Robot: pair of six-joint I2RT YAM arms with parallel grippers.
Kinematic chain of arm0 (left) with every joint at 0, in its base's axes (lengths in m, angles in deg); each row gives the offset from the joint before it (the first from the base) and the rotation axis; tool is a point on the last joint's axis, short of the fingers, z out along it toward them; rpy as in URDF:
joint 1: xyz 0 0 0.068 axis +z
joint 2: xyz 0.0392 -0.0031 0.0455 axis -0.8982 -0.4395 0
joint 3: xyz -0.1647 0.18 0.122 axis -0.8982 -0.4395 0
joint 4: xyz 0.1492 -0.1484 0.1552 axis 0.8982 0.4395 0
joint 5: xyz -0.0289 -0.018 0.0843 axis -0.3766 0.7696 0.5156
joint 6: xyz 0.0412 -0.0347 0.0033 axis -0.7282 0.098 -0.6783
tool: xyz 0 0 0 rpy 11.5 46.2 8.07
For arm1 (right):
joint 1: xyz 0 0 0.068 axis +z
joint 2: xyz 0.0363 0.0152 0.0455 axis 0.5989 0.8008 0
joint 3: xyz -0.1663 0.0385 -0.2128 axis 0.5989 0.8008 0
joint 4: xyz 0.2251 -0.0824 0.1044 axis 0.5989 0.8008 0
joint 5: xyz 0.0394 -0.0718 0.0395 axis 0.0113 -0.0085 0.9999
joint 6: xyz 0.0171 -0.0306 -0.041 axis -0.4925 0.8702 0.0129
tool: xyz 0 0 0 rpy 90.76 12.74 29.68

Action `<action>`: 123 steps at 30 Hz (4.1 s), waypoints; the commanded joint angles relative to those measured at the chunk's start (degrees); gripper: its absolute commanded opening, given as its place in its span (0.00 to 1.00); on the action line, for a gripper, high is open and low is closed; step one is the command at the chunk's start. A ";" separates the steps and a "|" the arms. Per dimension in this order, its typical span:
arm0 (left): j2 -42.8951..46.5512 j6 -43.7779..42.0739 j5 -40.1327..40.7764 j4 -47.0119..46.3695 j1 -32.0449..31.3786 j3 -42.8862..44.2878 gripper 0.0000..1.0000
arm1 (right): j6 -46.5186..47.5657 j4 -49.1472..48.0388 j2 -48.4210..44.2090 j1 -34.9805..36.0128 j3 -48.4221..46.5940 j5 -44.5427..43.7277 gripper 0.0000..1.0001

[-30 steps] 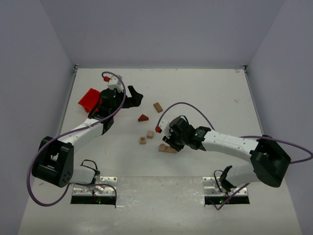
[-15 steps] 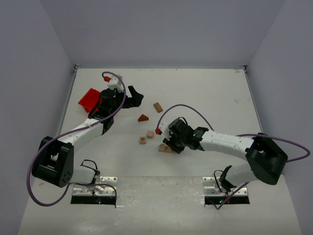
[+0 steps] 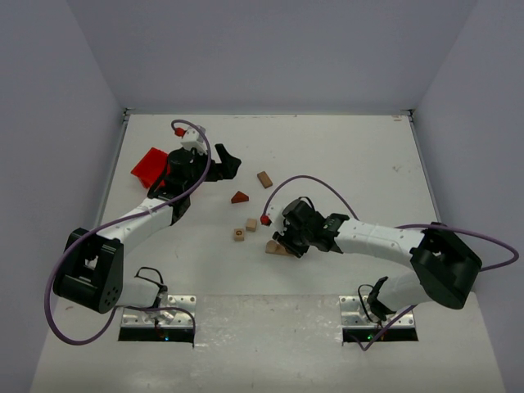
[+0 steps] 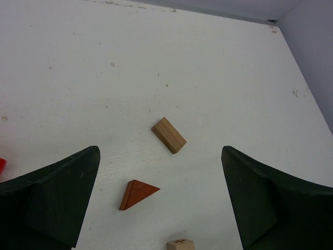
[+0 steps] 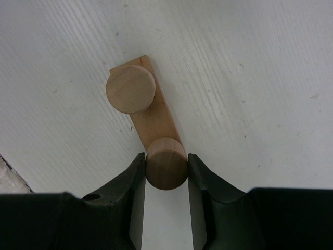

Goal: Build the wood block tower

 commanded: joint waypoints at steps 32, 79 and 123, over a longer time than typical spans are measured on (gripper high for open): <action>1.27 0.10 -2.32 -3.04 0.85 -0.25 1.00 | -1.04 -2.53 0.92 0.21 -0.04 -0.23 0.29; 1.00 0.00 -3.46 -3.21 0.85 -0.01 1.00 | -2.00 -6.16 -0.78 0.29 1.11 -0.05 0.33; 8.25 2.83 6.95 3.63 1.43 0.02 1.00 | -12.17 -6.28 1.66 -15.34 -20.82 -1.15 0.99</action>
